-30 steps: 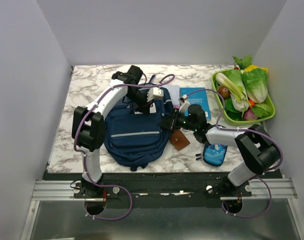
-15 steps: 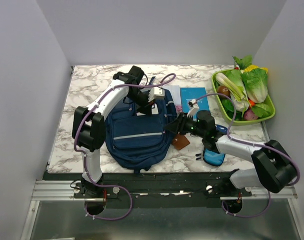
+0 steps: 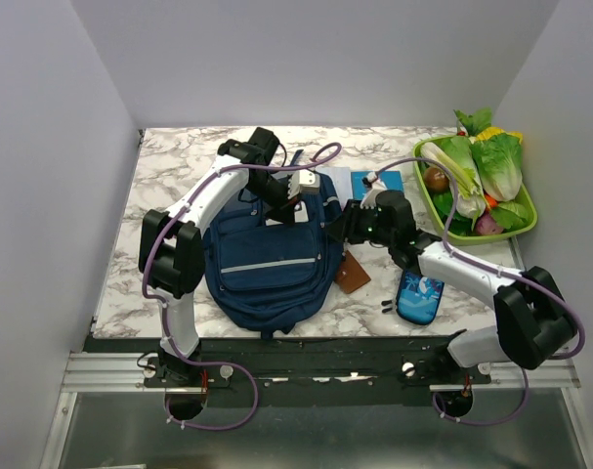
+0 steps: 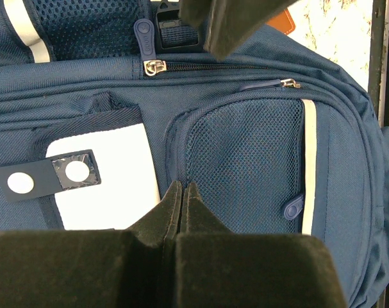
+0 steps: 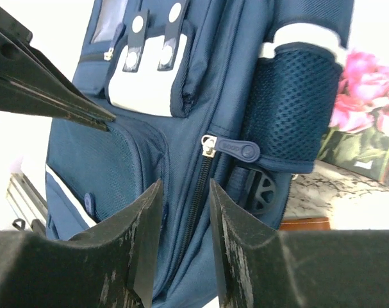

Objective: Pack the student bag
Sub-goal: Unzip the student bag at the center of the board.

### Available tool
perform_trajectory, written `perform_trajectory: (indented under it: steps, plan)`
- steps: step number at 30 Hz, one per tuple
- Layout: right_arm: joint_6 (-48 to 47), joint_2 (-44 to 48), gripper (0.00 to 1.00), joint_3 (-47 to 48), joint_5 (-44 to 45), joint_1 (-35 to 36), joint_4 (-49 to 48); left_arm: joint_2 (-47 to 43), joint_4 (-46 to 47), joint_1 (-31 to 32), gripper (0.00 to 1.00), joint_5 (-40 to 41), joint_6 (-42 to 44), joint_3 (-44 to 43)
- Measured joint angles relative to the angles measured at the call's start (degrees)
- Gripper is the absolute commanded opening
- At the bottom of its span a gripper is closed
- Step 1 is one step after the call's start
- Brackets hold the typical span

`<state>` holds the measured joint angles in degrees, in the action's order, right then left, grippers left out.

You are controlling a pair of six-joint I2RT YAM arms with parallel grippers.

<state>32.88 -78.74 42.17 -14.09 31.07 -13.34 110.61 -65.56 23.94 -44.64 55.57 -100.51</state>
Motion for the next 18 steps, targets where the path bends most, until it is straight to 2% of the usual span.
perform_trajectory:
  steps: [9,18]
  plan:
    - [-2.1,-6.0,0.39,5.2,2.3,5.6,5.7,0.0,-0.1,0.0,0.0,0.0,-0.2,0.0]
    - [-4.5,-8.7,0.38,9.9,5.6,7.4,11.1,0.0,-0.1,0.0,0.0,0.1,-0.5,0.0]
